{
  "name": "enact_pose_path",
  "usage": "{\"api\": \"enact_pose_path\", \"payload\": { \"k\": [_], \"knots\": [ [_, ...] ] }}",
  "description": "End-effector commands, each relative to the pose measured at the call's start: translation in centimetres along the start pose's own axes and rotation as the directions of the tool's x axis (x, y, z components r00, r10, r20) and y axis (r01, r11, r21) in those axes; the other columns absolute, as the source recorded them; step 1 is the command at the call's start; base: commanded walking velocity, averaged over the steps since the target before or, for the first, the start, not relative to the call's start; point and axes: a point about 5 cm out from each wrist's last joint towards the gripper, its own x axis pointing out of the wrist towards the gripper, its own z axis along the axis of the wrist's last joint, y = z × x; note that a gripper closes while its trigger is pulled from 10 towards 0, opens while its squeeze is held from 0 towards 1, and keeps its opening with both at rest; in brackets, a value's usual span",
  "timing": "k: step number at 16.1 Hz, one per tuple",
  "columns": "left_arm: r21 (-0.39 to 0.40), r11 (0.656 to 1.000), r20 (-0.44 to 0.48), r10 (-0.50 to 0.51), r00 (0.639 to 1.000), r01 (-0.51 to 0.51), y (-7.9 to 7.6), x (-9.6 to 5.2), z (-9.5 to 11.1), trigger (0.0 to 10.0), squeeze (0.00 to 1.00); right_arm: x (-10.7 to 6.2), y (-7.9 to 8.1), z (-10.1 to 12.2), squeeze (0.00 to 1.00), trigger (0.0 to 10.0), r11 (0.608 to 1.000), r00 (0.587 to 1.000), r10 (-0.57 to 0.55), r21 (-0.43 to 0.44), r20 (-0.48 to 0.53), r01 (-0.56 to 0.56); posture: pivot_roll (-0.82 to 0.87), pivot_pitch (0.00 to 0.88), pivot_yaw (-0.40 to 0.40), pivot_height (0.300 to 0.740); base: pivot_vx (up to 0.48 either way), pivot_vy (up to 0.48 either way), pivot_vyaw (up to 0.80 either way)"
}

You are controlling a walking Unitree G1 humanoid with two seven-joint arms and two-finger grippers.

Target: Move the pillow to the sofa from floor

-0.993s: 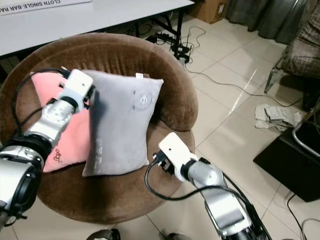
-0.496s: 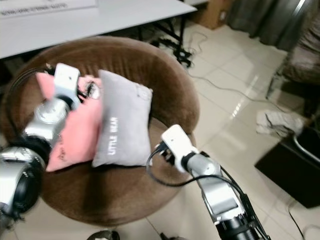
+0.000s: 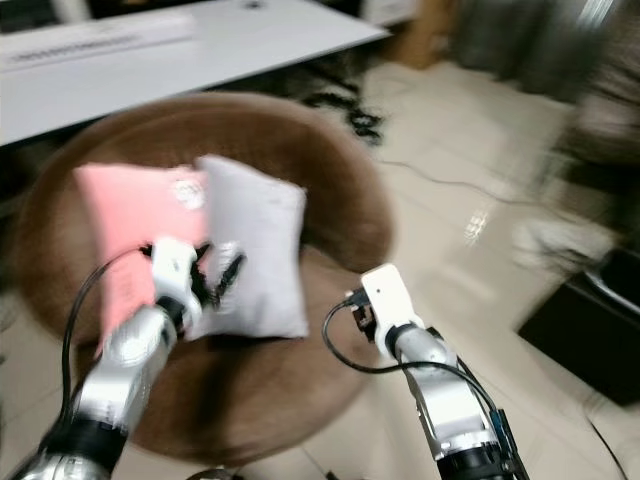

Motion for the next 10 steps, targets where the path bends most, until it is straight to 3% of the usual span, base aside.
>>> {"api": "enact_pose_path", "payload": {
  "k": [1,6,8,10],
  "knots": [
    [0.025,1.000,0.005,-0.006,1.000,0.005,-0.2,-0.1,0.6,10.0,0.00,-0.1,-0.5,-0.5,0.00,10.0,0.999,0.999,-0.032,0.027,-0.022,0.033,0.06,0.000,0.038,0.740,0.000,0.000,-0.80],
    [0.031,0.999,-0.021,0.018,1.000,-0.018,-0.4,-1.5,1.0,10.0,0.00,0.8,-0.2,0.1,0.00,10.0,0.999,0.999,-0.036,0.020,-0.014,0.037,0.07,0.000,0.039,0.740,0.000,0.000,-0.80],
    [0.034,0.995,-0.008,0.098,0.995,-0.098,0.4,-1.4,1.3,10.0,0.00,0.9,-0.3,0.2,0.00,10.0,0.999,0.999,-0.036,0.014,-0.016,0.036,0.08,0.000,0.037,0.740,0.000,0.000,-0.80],
    [0.044,0.992,0.000,0.114,0.993,-0.114,0.7,-1.4,1.7,10.0,0.00,1.1,-0.4,0.3,0.00,10.0,0.999,0.999,-0.037,0.013,-0.017,0.037,0.08,0.000,0.036,0.740,0.000,0.000,-0.80]
  ]
}}
